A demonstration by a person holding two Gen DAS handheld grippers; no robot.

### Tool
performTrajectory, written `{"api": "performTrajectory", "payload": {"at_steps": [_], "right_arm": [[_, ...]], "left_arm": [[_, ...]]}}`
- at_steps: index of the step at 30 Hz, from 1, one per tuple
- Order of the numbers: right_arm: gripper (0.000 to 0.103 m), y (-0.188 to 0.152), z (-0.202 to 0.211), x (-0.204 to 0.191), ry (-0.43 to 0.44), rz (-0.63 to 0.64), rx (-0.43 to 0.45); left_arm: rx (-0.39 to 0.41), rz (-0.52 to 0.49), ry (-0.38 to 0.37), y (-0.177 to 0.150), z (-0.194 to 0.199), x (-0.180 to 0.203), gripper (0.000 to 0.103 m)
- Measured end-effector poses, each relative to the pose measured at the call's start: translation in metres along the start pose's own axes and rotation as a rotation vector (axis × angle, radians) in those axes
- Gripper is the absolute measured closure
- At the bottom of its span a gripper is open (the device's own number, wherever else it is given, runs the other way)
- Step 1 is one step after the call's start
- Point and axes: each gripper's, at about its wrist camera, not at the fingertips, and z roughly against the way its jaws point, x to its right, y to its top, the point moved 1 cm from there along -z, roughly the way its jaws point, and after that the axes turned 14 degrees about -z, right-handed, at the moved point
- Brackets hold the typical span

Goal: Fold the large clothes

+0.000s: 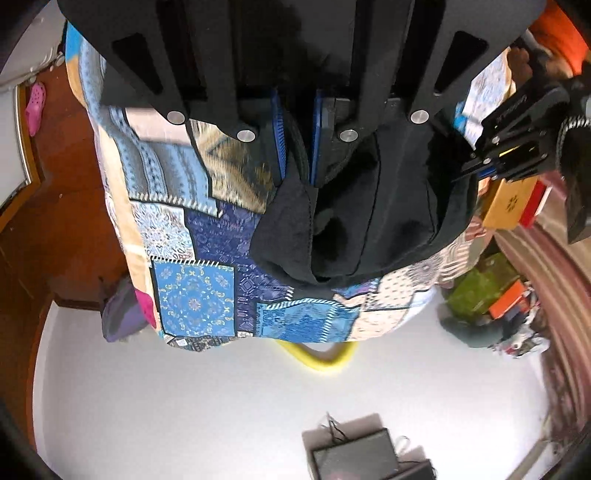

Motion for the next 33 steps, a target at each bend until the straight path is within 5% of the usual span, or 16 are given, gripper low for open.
{"api": "performTrajectory", "payload": {"at_steps": [12, 19, 24, 33], "right_arm": [[0.091, -0.100, 0.042, 0.007, 0.003, 0.073, -0.037], [0.090, -0.140, 0.042, 0.016, -0.073, 0.175, -0.075], [0.089, -0.156, 0.049, 0.032, -0.110, 0.213, -0.114], [0.087, -0.148, 0.078, 0.050, -0.152, 0.135, -0.083]], "left_arm": [[-0.086, 0.008, -0.018, -0.099, 0.043, 0.057, 0.093], [-0.138, -0.039, 0.016, -0.143, 0.065, 0.070, 0.077], [-0.123, -0.029, 0.061, -0.165, 0.094, 0.062, 0.053], [-0.073, -0.059, 0.103, -0.161, 0.130, 0.054, 0.048]]}}
